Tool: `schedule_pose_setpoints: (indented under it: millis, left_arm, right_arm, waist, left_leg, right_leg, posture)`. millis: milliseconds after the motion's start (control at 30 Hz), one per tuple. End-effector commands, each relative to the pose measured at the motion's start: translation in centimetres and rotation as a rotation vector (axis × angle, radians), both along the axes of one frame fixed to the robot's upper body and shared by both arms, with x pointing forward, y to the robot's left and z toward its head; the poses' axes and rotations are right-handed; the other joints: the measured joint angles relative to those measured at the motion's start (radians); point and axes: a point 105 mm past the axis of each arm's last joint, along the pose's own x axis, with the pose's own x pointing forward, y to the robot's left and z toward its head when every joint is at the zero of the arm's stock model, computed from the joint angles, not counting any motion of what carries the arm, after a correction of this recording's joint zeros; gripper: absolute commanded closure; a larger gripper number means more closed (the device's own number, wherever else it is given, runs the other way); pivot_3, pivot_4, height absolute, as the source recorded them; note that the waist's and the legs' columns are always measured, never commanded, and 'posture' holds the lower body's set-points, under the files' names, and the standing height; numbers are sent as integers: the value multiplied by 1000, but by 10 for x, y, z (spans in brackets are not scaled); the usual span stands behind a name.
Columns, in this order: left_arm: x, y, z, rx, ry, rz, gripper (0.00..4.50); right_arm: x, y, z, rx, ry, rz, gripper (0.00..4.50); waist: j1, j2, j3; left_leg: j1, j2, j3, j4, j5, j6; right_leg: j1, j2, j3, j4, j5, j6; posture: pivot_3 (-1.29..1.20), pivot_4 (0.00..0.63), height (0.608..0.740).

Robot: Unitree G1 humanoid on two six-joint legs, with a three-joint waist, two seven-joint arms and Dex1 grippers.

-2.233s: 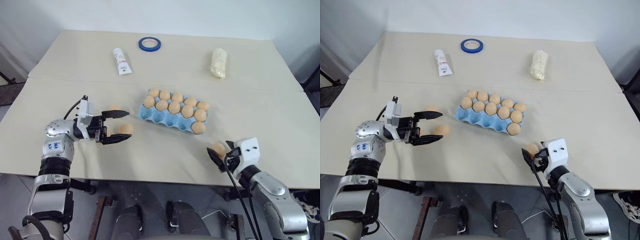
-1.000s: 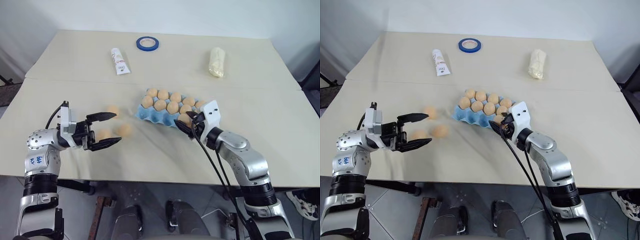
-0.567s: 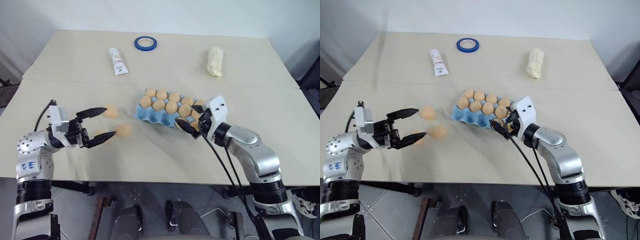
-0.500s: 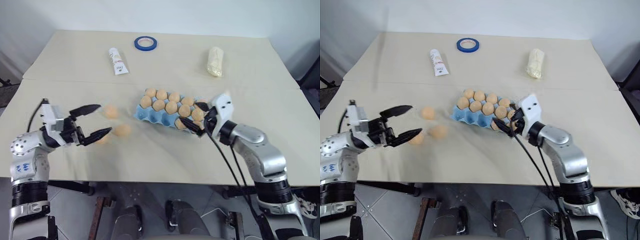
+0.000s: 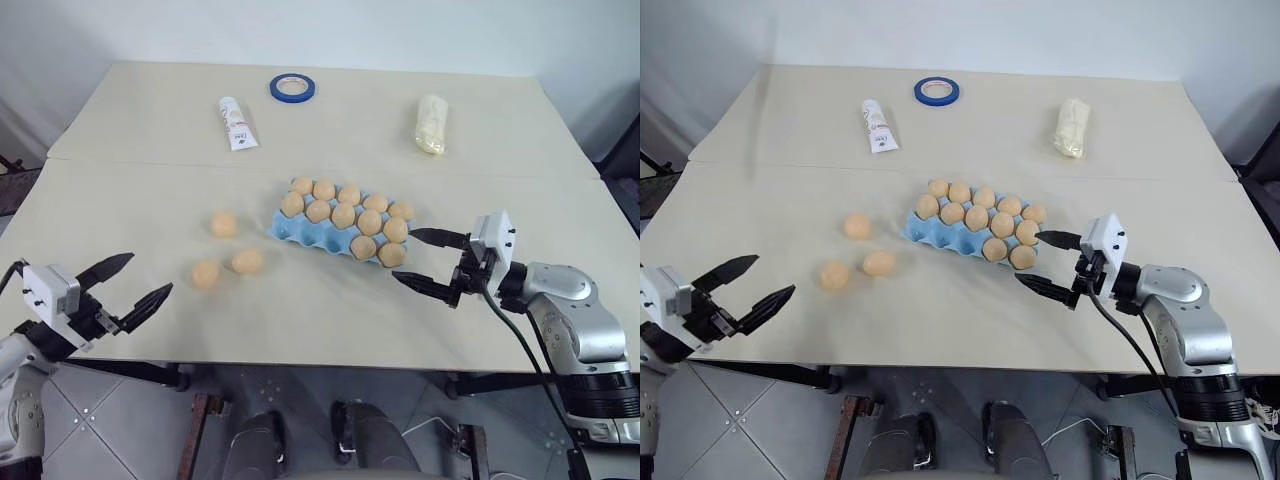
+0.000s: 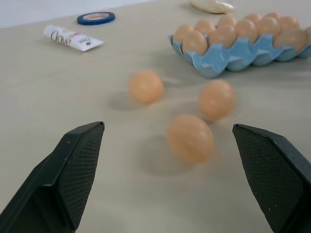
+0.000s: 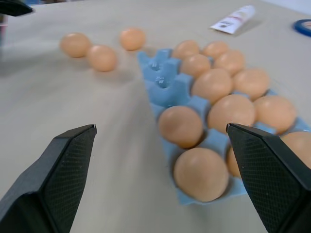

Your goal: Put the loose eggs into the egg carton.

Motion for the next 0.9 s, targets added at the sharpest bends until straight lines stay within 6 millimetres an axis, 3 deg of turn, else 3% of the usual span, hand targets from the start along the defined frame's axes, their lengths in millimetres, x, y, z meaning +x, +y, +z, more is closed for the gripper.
schedule_pose_setpoints:
  millis: [33,267,600,900]
  left_arm:
    - [-4,-5,13,-7,-60,5,0]
    - [11,-14,4,-1,-32,6,0]
    - [49,-38,-9,23,4,-42,0]
    - [66,-44,-28,49,102,-45,0]
  right_arm:
    - [-12,-6,10,12,-7,70,20]
    - [-26,-10,16,43,-1,128,20]
    - [-28,-11,13,27,-2,64,20]
    - [-36,-14,10,18,-2,16,20]
  waist:
    - [2,0,0]
    - [4,0,0]
    - [8,0,0]
    - [18,0,0]
  left_leg:
    - [0,0,0,0,0,0]
    - [-1,0,0,-1,0,0]
    - [-1,0,0,-2,1,3]
    - [0,0,0,-2,2,3]
  right_leg:
    - [0,0,0,0,0,0]
    - [0,0,0,-2,0,0]
    - [0,1,0,-2,0,0]
    - [0,1,0,-2,0,0]
  posture:
    - [0,150,740]
    - [0,150,740]
    - [0,150,740]
    - [0,150,740]
